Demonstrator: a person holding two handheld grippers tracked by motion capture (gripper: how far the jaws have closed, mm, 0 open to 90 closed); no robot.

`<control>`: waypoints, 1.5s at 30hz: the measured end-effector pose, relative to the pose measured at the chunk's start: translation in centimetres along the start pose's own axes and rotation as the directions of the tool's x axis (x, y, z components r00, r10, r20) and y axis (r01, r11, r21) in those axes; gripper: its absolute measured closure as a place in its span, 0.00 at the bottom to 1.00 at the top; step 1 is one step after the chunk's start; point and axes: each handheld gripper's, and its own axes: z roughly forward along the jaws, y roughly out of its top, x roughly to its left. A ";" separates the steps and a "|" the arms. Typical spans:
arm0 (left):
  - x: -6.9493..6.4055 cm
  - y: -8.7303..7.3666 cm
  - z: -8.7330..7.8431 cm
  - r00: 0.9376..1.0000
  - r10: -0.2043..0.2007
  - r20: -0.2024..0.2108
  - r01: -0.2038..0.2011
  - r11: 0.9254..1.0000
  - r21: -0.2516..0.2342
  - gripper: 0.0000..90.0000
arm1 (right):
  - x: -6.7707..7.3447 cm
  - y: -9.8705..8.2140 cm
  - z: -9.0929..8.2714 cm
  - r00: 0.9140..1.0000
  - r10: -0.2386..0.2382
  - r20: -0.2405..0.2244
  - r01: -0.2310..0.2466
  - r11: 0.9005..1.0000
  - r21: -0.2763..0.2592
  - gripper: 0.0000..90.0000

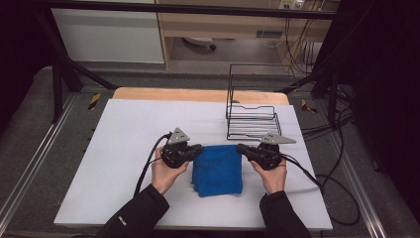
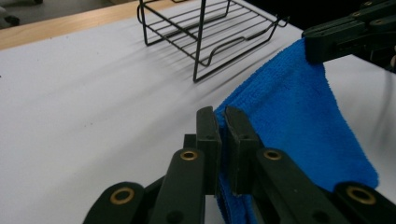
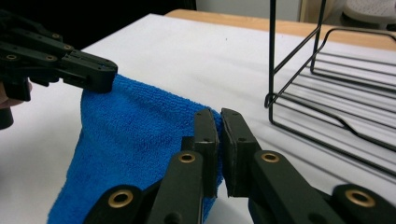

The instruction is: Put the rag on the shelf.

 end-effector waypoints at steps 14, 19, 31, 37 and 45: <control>-1.6 1.6 -1.9 0.999 0.046 -0.005 -0.047 0.992 -0.114 0.94 | 1.0 2.0 -2.4 0.997 -0.065 0.030 0.068 0.992 -0.105 0.96; -1.6 2.1 -2.4 0.999 0.039 -0.006 -0.039 0.988 -0.148 0.94 | 1.5 2.6 -3.0 0.996 -0.080 0.038 0.084 0.988 -0.132 0.96; -2.1 3.8 -3.4 0.999 0.049 -0.003 -0.048 0.975 -0.217 0.94 | 2.5 4.4 -4.9 0.989 -0.127 0.078 0.139 0.972 -0.192 0.96; -2.4 4.7 -3.6 0.999 0.048 0.000 -0.046 0.967 -0.251 0.94 | 2.7 5.1 -5.7 0.986 -0.137 0.095 0.155 0.963 -0.221 0.96; -2.7 5.9 -3.7 0.999 0.048 -0.005 -0.047 0.950 -0.309 0.94 | 2.9 5.9 -6.6 0.982 -0.140 0.125 0.169 0.952 -0.256 0.96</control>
